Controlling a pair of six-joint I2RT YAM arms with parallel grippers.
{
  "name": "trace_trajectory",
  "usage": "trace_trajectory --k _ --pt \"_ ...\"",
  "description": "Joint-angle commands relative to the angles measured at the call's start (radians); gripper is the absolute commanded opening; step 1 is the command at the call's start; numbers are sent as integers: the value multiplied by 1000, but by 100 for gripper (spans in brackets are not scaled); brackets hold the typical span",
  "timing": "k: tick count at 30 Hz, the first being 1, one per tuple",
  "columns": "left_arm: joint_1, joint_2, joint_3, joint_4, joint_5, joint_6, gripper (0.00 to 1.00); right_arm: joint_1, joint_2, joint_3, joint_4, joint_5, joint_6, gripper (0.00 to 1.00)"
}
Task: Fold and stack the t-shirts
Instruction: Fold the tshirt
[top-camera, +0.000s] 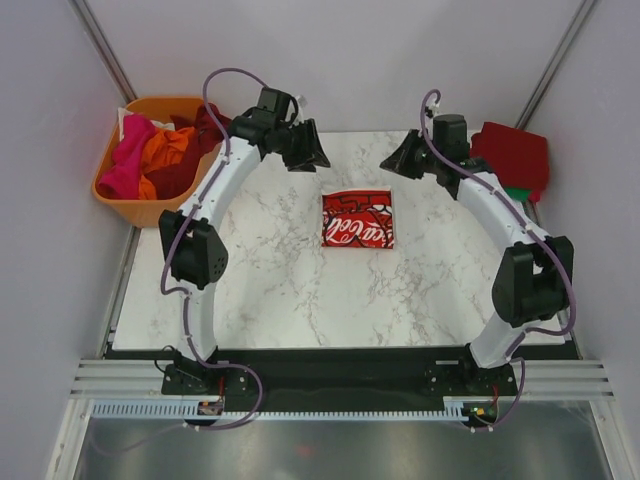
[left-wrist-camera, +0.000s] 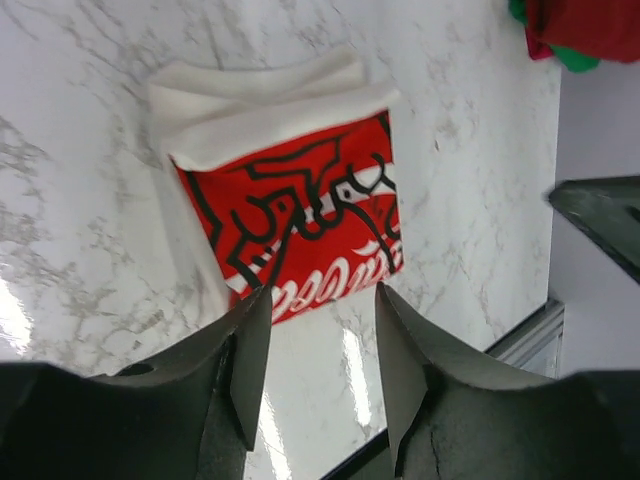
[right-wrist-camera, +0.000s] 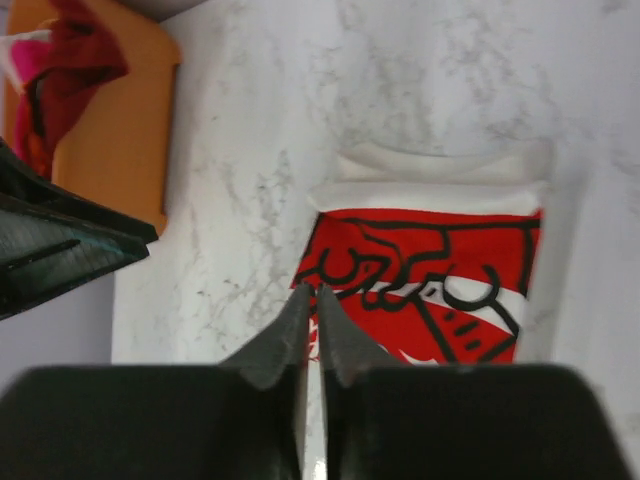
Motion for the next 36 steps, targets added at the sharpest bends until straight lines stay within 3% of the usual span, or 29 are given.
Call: trace_trajectory --k 1,4,9,16,23,26,27,30,36 --pt "-90 -26 -100 38 40 50 52 17 37 -215 302 -315 126 4" --pt "-124 26 -97 46 54 47 49 40 51 -365 430 -376 183 1" --pt "-119 115 -57 46 0 62 46 47 107 -505 465 -360 110 0" --pt "-90 256 17 45 -49 123 46 44 157 -576 371 -308 -2 0" --pt "-37 431 214 49 -52 119 46 47 137 -603 235 -227 -94 1" --pt "-24 471 306 52 -44 110 47 58 108 -591 179 -196 -114 19" --pt "-21 468 319 54 -46 110 46 66 94 -585 165 -187 -124 41" --pt "-21 396 307 57 -75 113 47 92 20 -531 114 -155 -128 69" --pt "-33 80 88 57 -159 114 47 106 -84 -380 76 -186 -96 76"
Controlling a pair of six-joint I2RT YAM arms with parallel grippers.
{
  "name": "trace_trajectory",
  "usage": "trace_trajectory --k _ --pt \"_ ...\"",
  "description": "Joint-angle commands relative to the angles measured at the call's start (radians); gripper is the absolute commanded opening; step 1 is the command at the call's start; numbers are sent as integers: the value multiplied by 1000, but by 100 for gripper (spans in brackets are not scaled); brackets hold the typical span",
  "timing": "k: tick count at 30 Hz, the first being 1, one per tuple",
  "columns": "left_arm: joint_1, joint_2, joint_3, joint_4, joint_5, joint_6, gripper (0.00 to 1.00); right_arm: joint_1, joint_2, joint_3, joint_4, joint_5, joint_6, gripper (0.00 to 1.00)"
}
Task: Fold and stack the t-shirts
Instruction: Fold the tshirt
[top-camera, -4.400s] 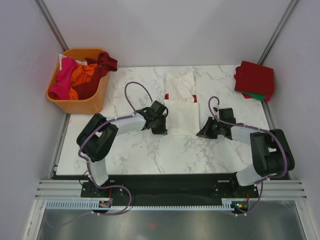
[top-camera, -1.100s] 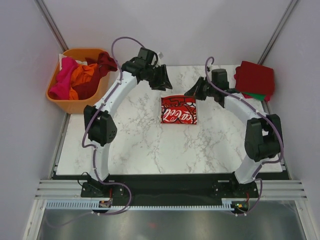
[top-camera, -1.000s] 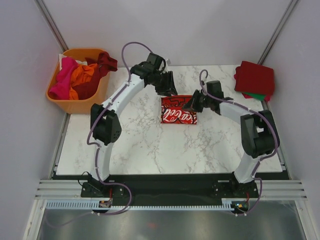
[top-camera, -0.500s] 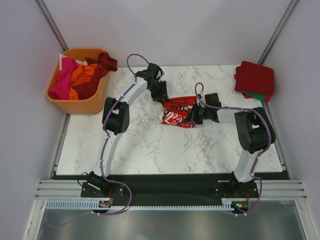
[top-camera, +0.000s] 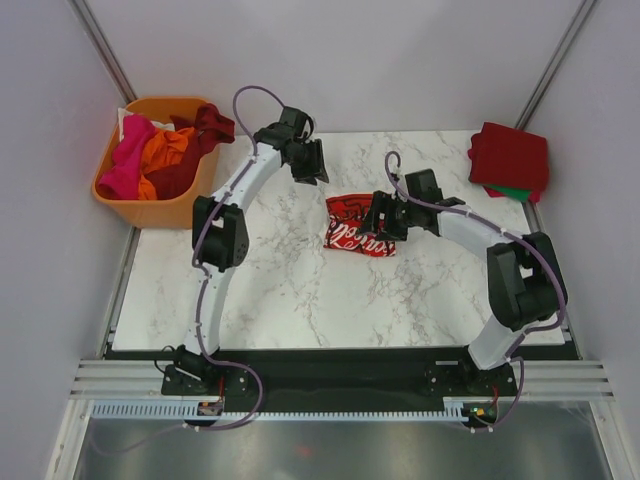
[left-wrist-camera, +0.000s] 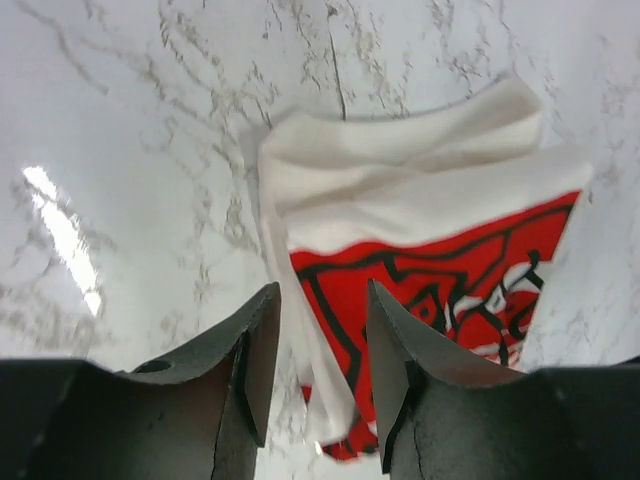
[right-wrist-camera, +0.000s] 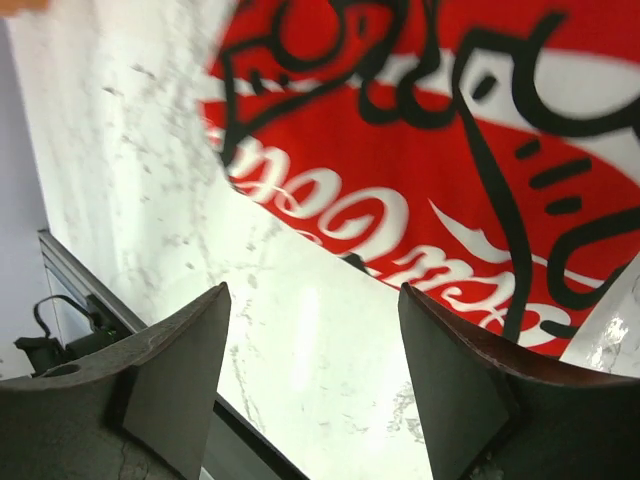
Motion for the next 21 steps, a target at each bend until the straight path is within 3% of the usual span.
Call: trace_trajectory --k 1,5,10,16,21 --pt "-13 -279 -105 20 -67 34 47 -3 -89 104 -33 26 -2 76" --pt "-71 -420 -280 26 -25 29 44 -4 -103 112 -32 53 2 76" --pt "-180 -397 -345 32 29 -3 43 -43 -92 80 -30 69 12 73" --pt "-217 -350 -396 46 8 -63 38 -93 -193 -2 -29 115 9 73" --pt "-219 -389 -598 152 -24 -63 37 -139 -247 -65 -35 109 -5 73"
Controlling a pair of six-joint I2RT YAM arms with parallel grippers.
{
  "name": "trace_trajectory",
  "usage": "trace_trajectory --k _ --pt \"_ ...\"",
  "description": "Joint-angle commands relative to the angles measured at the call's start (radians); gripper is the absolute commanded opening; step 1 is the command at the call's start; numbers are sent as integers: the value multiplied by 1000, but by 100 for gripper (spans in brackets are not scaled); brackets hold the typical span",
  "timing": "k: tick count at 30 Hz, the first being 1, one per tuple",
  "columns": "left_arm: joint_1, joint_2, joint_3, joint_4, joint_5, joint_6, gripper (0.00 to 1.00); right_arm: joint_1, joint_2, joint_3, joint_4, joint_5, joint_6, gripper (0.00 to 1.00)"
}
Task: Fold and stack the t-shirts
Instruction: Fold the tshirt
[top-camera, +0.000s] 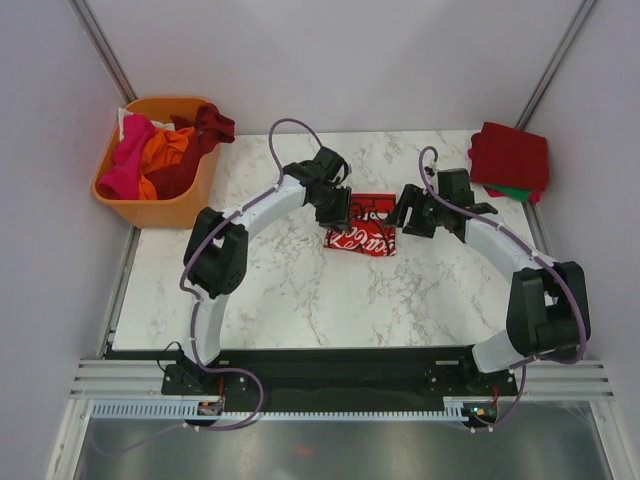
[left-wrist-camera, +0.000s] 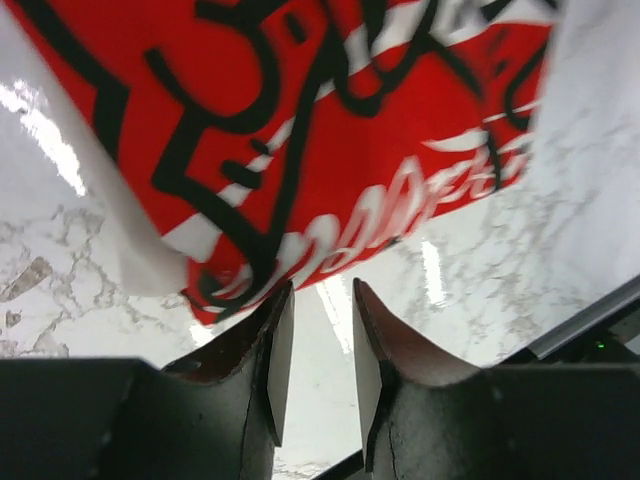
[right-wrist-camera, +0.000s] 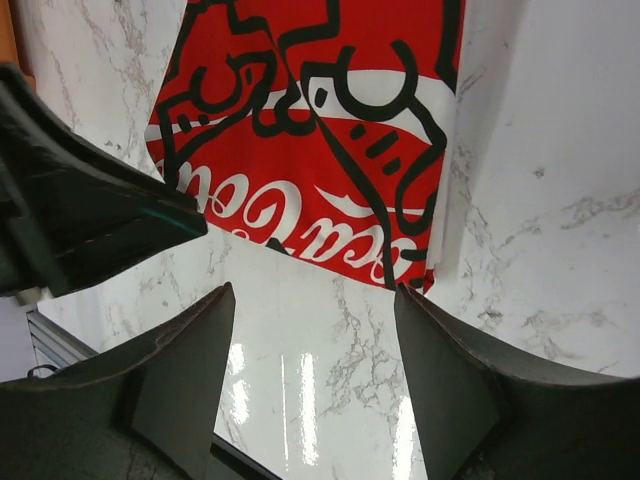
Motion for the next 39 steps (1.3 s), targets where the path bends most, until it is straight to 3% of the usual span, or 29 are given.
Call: trace_trajectory --k 1,7,13,18,24,25,34,39 --pt "16 -55 -134 93 -48 -28 36 -25 -61 -30 11 3 -14 73" --pt "38 -51 -360 241 -129 -68 31 -27 -57 -53 22 -52 -16 73" --pt "38 -26 -443 257 -118 -74 28 -25 -57 -93 146 -167 46 73" --pt "32 -214 -452 257 -118 -74 28 -7 -40 -84 178 -193 66 73" --pt "32 -312 -362 243 -102 -66 25 -7 -48 -55 171 -196 64 73" --pt "32 -296 -337 245 -20 -65 24 -7 -48 -52 171 -198 64 73" --pt "36 -74 -182 254 7 -63 16 -8 -60 -73 148 -190 37 73" --pt "50 4 -254 272 -29 -77 14 -11 -55 -87 126 -179 9 73"
